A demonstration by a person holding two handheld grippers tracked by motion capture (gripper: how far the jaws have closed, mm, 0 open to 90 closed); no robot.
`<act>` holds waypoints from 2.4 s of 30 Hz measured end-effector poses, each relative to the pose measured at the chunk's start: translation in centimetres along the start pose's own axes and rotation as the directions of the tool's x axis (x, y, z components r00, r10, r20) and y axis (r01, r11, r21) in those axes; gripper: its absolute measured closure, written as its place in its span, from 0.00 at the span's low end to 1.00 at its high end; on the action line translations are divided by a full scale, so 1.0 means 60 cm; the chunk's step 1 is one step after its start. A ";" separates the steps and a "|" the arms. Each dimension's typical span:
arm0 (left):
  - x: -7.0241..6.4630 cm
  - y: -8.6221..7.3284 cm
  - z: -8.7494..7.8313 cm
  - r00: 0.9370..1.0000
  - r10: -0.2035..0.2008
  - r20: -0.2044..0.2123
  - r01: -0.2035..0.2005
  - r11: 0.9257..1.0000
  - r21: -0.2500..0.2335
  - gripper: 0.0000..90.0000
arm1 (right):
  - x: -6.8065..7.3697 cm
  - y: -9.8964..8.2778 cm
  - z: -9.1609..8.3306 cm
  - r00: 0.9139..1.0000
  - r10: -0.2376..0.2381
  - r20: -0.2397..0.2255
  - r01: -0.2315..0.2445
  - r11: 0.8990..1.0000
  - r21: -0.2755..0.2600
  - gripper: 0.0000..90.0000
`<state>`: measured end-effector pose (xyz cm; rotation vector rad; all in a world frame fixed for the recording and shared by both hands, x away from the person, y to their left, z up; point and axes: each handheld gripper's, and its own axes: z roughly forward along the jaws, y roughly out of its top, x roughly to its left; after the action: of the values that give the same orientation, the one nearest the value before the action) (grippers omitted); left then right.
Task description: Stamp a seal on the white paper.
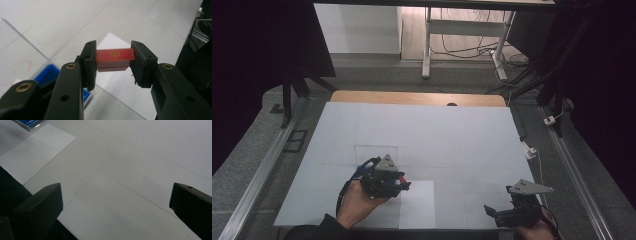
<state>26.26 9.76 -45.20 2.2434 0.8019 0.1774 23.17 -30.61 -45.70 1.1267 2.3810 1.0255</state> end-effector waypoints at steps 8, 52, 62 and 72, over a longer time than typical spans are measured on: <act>-0.018 0.006 0.025 0.998 0.052 0.024 -0.053 0.998 0.030 0.65 | 0.000 0.000 0.000 1.000 0.001 0.000 -0.001 1.000 0.000 0.00; -0.046 -0.022 0.110 0.996 0.086 0.025 -0.088 0.990 0.110 0.65 | 0.002 0.000 -0.001 1.000 -0.012 0.002 0.012 1.000 0.000 0.00; -0.060 -0.027 0.111 0.994 0.108 -0.026 -0.105 0.989 0.102 0.65 | 0.002 0.000 0.000 1.000 -0.011 0.001 0.011 1.000 0.001 0.00; -0.045 -0.029 0.110 0.998 0.064 0.023 -0.066 0.994 0.092 0.65 | 0.002 0.000 -0.001 1.000 -0.011 0.001 0.011 1.000 0.000 0.00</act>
<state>25.56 5.11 -50.83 2.3568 0.7408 0.1504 23.07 -30.55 -45.67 1.1123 2.3842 1.0206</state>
